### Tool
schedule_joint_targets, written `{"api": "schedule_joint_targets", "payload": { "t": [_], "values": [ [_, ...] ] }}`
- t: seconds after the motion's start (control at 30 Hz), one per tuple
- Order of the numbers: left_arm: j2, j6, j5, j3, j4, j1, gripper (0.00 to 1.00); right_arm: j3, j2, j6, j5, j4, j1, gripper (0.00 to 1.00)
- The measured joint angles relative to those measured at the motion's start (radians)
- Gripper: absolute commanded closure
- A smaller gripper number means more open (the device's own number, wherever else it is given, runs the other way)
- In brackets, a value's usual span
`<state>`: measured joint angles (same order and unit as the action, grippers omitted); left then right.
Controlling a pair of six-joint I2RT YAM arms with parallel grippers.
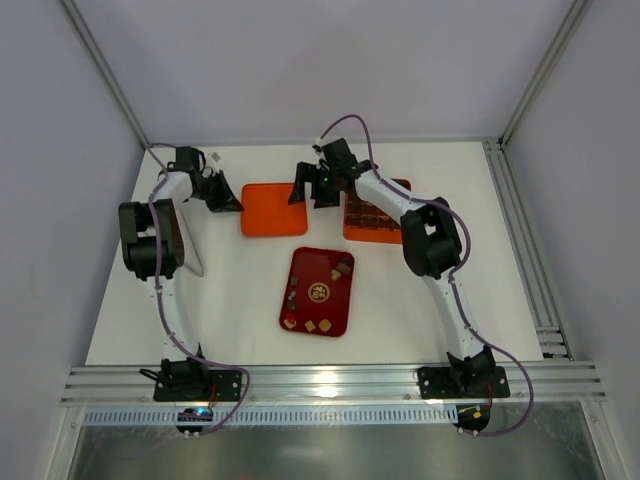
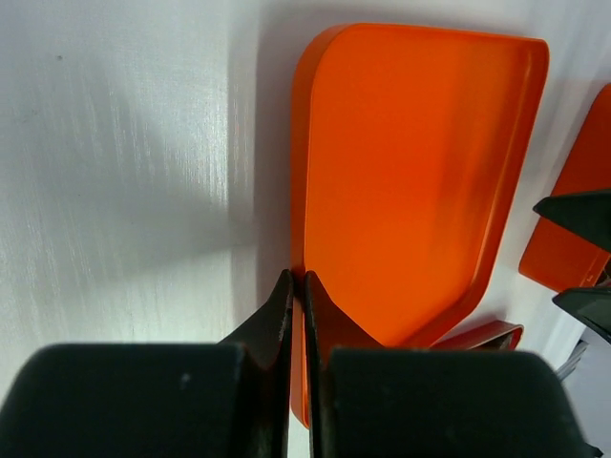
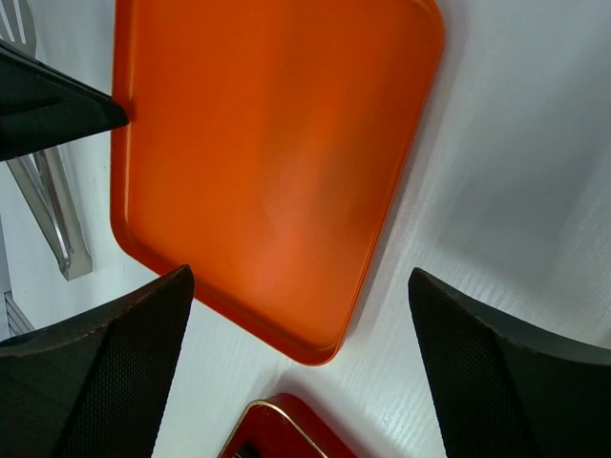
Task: Pack the chocolate
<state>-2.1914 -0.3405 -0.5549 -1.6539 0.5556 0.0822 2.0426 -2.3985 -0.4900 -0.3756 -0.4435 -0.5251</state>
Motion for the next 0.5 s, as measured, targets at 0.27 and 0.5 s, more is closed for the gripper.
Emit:
{"api": "schedule_joint_targets", "payload": {
  "t": [0.27,0.5],
  "values": [
    [0.043,-0.023,-0.039,0.013,-0.006,0.026,1.0,0.002,-0.002,-0.017,0.015,-0.001,-0.003,0.08],
    [0.05,-0.047,-0.077,0.017,-0.024,0.032,1.0,0.013,-0.02,-0.054,0.008,0.012,-0.003,0.09]
  ]
}}
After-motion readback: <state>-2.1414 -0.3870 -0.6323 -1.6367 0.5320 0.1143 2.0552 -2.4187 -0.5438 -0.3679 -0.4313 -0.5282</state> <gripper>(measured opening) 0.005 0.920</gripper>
